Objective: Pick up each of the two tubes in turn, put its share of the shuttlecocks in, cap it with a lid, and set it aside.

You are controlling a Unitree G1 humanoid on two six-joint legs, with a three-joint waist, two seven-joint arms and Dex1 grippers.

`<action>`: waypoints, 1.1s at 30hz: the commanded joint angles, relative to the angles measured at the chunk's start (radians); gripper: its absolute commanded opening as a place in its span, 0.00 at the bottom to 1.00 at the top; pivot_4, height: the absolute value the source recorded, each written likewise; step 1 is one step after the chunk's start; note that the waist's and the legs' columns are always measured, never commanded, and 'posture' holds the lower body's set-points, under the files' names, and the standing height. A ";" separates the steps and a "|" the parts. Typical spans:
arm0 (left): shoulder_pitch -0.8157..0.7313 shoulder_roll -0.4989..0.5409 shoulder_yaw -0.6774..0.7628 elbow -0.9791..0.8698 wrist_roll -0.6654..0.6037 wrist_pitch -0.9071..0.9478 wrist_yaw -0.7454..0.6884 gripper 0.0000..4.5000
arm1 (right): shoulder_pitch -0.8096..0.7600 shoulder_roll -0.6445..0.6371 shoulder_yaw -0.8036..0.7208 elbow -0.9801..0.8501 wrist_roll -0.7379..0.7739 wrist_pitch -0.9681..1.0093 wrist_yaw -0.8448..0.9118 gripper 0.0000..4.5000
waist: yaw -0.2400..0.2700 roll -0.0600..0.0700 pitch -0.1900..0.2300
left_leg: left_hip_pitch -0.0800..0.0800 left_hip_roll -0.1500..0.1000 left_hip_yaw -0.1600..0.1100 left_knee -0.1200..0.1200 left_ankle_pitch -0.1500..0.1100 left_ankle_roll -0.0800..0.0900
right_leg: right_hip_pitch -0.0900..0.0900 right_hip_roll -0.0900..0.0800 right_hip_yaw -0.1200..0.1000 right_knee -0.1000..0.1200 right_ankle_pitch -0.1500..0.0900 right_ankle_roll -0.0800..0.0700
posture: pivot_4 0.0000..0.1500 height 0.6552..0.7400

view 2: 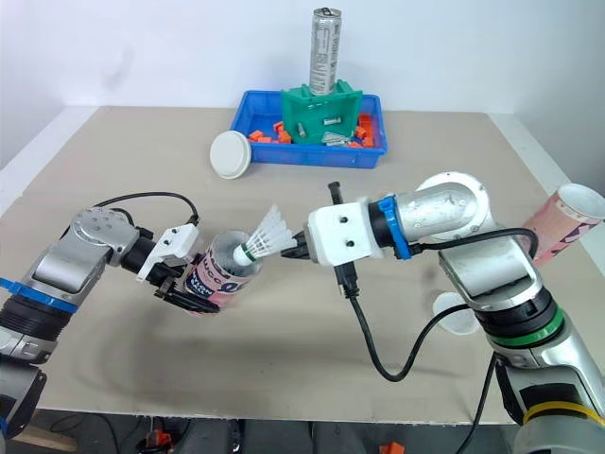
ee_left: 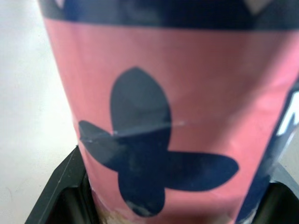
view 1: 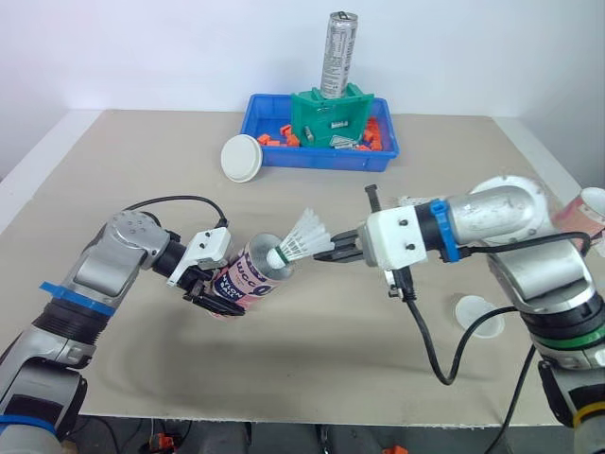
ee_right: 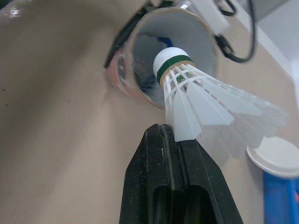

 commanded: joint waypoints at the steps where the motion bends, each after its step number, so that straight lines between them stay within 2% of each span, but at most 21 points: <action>1: -0.012 0.010 0.014 -0.005 0.002 -0.005 0.000 0.70 | -0.055 0.037 0.035 0.026 -0.047 -0.031 0.007 0.01 | 0.000 0.000 0.000 | 0.000 0.000 0.000 0.000 0.000 0.000 | 0.000 0.000 0.000 0.000 0.000 0.000 | 1.00 0.62; 3: -0.012 0.010 0.014 -0.006 0.002 -0.005 0.001 0.70 | -0.080 0.066 0.058 0.055 -0.069 -0.026 0.005 0.01 | 0.000 0.000 0.000 | 0.000 0.000 0.000 0.000 0.000 0.000 | 0.000 0.000 0.000 0.000 0.000 0.000 | 1.00 0.62; 4: -0.012 0.010 0.014 -0.007 0.002 -0.003 0.002 0.70 | -0.088 0.074 0.060 0.062 -0.066 -0.015 0.011 0.07 | 0.000 0.000 0.000 | 0.000 0.000 0.000 0.000 0.000 0.000 | 0.000 0.000 0.000 0.000 0.000 0.000 | 1.00 0.62; 7: -0.010 0.011 0.016 -0.011 0.001 -0.001 0.004 0.70 | -0.113 0.087 0.011 0.050 0.022 0.051 0.039 0.30 | 0.000 0.000 0.000 | 0.000 0.000 0.000 0.000 0.000 0.000 | 0.000 0.000 0.000 0.000 0.000 0.000 | 1.00 0.62; 10: -0.006 0.017 0.018 -0.015 -0.001 0.001 0.002 0.70 | -0.116 0.073 -0.102 -0.004 0.198 0.170 0.055 0.64 | 0.001 0.000 0.000 | -0.001 0.000 0.000 0.000 0.000 0.000 | 0.000 0.000 0.000 0.000 0.000 0.000 | 1.00 0.62; 15: -0.001 0.019 0.019 -0.021 -0.003 0.003 0.002 0.70 | -0.035 0.001 -0.232 0.025 0.223 0.234 -0.016 0.64 | 0.002 -0.001 0.000 | -0.001 0.000 -0.001 0.000 0.000 0.000 | 0.000 0.000 -0.001 0.000 0.000 -0.001 | 1.00 0.62; 18: 0.007 0.022 0.020 -0.027 -0.005 0.003 0.003 0.70 | 0.127 -0.054 -0.366 0.135 0.149 0.255 -0.169 0.64 | 0.003 -0.003 -0.002 | -0.001 0.000 -0.002 0.000 0.000 0.000 | 0.001 0.000 -0.002 0.000 0.000 -0.001 | 1.00 0.62; 21: 0.013 0.027 0.023 -0.032 -0.008 0.004 0.002 0.70 | 0.258 -0.071 -0.436 0.199 0.085 0.232 -0.279 0.64 | 0.002 -0.003 -0.002 | -0.001 0.000 -0.001 0.001 0.000 0.000 | 0.000 -0.001 -0.002 0.000 0.000 0.000 | 1.00 0.62; 27: 0.012 0.030 0.023 -0.027 -0.005 -0.003 -0.005 0.70 | 0.404 -0.051 -0.468 0.378 -0.026 0.163 -0.441 0.64 | -0.002 -0.002 -0.001 | 0.000 0.000 0.000 -0.001 0.000 0.000 | -0.001 0.000 -0.001 0.001 0.000 -0.001 | 1.00 0.62; 33: 0.001 0.026 0.017 -0.020 -0.001 -0.007 -0.010 0.70 | 0.355 0.001 -0.430 0.591 -0.066 0.083 -0.493 0.64 | -0.005 -0.002 -0.001 | 0.000 0.000 0.001 0.000 0.001 0.001 | 0.000 0.000 0.000 0.001 0.001 0.000 | 1.00 0.62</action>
